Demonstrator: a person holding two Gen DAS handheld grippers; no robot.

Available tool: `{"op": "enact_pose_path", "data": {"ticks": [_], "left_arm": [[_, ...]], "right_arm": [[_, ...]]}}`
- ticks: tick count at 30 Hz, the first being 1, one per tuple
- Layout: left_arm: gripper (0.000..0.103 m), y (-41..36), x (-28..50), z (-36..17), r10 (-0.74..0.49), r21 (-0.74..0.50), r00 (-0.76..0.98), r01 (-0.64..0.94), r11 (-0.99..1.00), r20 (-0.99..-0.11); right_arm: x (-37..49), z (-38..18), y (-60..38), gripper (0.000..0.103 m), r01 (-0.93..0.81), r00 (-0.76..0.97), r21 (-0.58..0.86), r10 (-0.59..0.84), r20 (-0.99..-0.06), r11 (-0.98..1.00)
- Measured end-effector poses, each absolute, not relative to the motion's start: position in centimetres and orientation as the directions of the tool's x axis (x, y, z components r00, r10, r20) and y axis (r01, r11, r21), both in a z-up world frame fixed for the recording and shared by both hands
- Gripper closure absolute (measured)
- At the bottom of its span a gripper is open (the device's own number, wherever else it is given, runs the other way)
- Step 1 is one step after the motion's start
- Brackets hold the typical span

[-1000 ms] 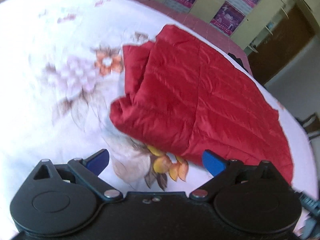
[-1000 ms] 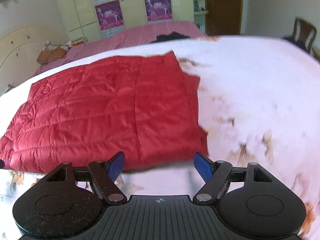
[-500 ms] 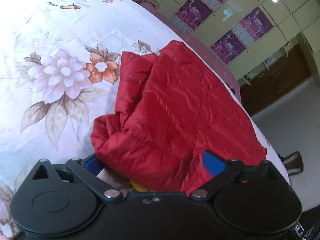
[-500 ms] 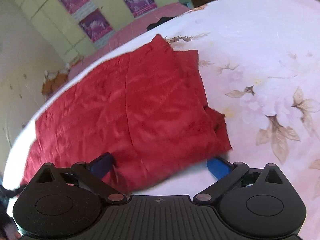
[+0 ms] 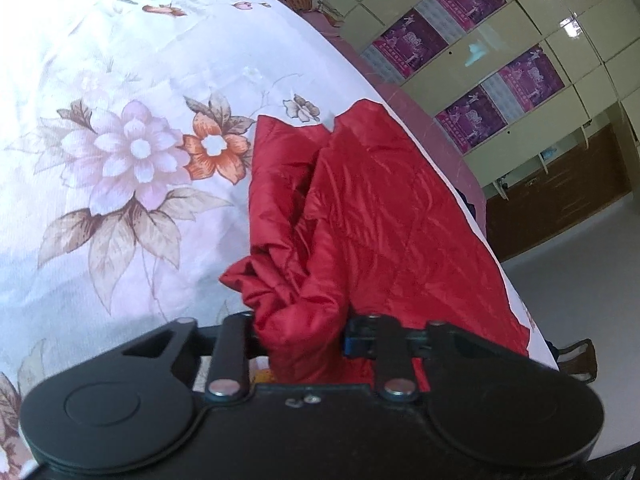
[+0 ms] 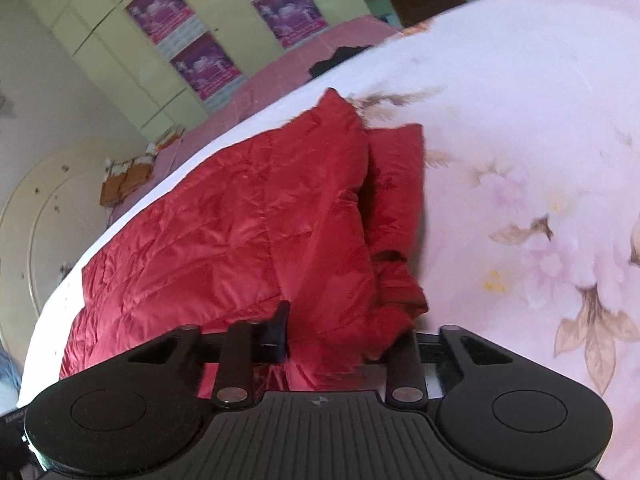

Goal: Fold large clothes

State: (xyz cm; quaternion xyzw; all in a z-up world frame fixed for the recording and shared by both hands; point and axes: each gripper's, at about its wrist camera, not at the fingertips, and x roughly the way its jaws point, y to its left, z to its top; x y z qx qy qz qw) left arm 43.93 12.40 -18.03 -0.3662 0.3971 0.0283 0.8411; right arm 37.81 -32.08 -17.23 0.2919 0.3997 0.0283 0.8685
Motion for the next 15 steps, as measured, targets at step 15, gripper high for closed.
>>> {"op": "enact_pose_path", "data": {"ticks": [15], "left_arm": [[0.085,14.1,35.0,-15.4,-0.309,-0.567,0.64,-0.244,0.786,-0.704]], "right_arm": [[28.6,-14.5,-32.9,0.079,0.136,0.645,0.526,0.328,-0.69,0.839]]}}
